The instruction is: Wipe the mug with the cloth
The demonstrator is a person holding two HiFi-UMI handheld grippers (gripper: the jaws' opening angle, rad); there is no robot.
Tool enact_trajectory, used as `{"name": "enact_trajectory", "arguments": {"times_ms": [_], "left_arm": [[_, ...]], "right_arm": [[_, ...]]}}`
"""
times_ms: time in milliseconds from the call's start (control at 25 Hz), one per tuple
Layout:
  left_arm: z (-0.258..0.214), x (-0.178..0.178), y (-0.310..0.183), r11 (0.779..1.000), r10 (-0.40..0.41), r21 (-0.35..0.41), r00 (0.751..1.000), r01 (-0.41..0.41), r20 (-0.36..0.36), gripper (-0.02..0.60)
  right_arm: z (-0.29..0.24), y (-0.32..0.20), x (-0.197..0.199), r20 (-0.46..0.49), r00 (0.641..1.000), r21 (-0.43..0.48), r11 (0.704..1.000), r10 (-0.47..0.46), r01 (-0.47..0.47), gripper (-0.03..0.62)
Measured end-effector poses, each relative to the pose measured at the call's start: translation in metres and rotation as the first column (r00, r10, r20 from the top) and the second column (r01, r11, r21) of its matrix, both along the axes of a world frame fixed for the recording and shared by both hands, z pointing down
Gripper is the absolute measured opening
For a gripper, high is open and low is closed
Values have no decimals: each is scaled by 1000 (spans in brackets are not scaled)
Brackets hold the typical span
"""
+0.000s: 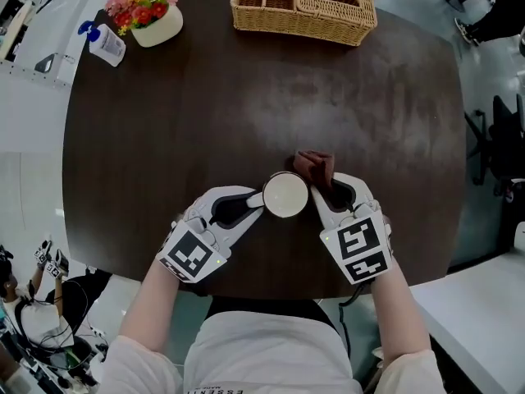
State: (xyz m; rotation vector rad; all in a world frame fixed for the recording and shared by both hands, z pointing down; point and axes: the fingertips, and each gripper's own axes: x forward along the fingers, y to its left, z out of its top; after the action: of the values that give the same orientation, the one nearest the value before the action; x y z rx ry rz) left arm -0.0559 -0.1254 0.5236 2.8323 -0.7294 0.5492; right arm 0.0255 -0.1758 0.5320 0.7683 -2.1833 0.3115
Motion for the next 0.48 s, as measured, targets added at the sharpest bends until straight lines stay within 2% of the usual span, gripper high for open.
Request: {"name": "enact_trajectory", "arguments": {"times_ms": [280,480], "left_arm": [[-1,1,0,1000,21,17,1000,-22,21,72],[3,-1,-1,1000,15,25,999,-16,31,72]], "right_arm": [[2,24,-8,-73,989,48,990,-128,132,83],[5,45,-8,-69,988,38,990,-135,138,83]]}}
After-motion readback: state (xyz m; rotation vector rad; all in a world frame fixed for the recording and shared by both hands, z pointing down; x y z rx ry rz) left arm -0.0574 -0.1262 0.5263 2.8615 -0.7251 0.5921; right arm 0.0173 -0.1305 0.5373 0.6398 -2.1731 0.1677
